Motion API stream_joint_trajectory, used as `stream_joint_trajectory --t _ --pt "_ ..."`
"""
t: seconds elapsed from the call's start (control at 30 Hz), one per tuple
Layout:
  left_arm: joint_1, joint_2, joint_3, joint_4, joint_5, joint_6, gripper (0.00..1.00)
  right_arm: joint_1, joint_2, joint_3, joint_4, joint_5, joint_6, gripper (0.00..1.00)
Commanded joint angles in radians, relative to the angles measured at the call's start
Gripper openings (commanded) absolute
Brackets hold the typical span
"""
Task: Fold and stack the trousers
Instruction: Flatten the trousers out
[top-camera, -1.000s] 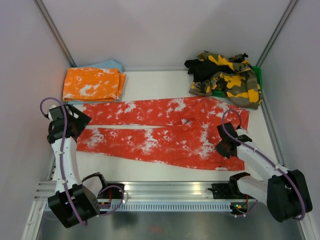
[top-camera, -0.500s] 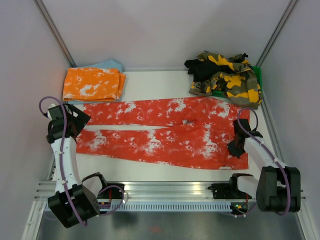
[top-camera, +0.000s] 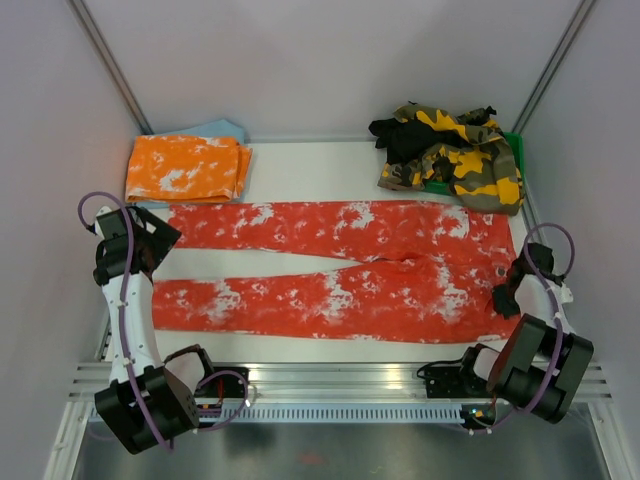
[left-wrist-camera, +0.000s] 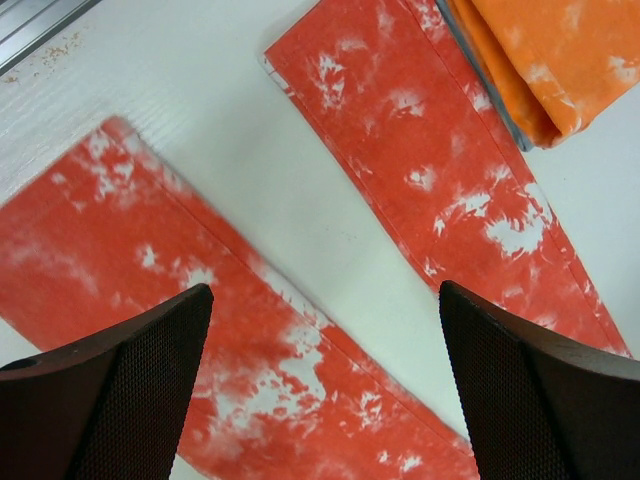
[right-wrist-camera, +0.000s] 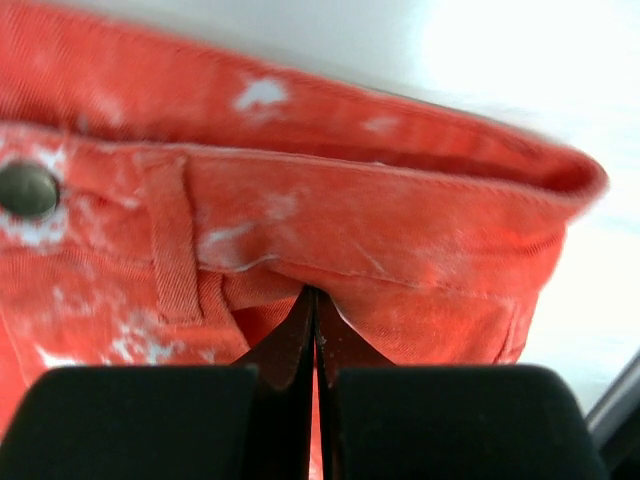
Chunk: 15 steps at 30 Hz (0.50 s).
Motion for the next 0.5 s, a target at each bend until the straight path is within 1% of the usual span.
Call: stream_joint_trajectory --t 0.0,0.03,0.1,0.13,0.17,0.23,0.27,0.3,0.33,0.37,0.4,0.43,0.47 --pt "0.0 0.004 0.001 0.042 0.012 0.012 1.0 -0.096 -0.021 -0.026 -0.064 0.174 0.039 0.0" --pt "-0.003 0.008 0.001 0.045 0.012 0.014 1.0 -0.135 -0.029 -0.018 -0.071 0.194 0.048 0.0" --pt "-0.002 0.011 0.0 0.052 0.012 0.016 1.0 -0.165 -0.038 -0.004 -0.066 0.209 0.021 0.0" --pt "0.0 0.017 -0.005 0.06 0.039 0.023 1.0 -0.17 -0.038 0.014 -0.066 0.229 0.004 0.0" --pt "-0.002 0.02 -0.008 0.068 0.046 0.025 1.0 -0.17 -0.043 0.02 -0.054 0.212 -0.05 0.0" --pt "-0.002 0.033 -0.028 0.114 0.101 0.037 1.0 -0.17 -0.055 0.022 -0.031 0.059 -0.113 0.0" --pt "-0.002 0.049 -0.034 0.129 0.122 0.037 1.0 -0.17 -0.087 0.023 0.0 -0.017 -0.142 0.0" --pt "-0.002 0.06 -0.051 0.175 0.182 0.037 0.99 -0.166 -0.112 0.023 0.032 -0.18 -0.192 0.0" --pt "-0.002 0.069 -0.059 0.202 0.214 0.037 0.98 -0.158 -0.142 0.03 0.061 -0.235 -0.211 0.03" --pt "-0.017 0.098 -0.062 0.227 0.239 0.037 0.94 -0.146 -0.197 0.048 0.086 -0.277 -0.237 0.07" --pt "-0.029 0.12 -0.05 0.249 0.244 0.039 0.92 -0.083 -0.199 0.115 0.074 -0.259 -0.243 0.11" --pt "-0.048 0.144 -0.034 0.247 0.231 0.04 0.91 -0.055 -0.183 0.146 0.09 -0.262 -0.256 0.15" --pt "-0.09 0.198 -0.022 0.247 0.213 0.046 0.88 -0.038 -0.164 0.172 0.103 -0.294 -0.285 0.18"
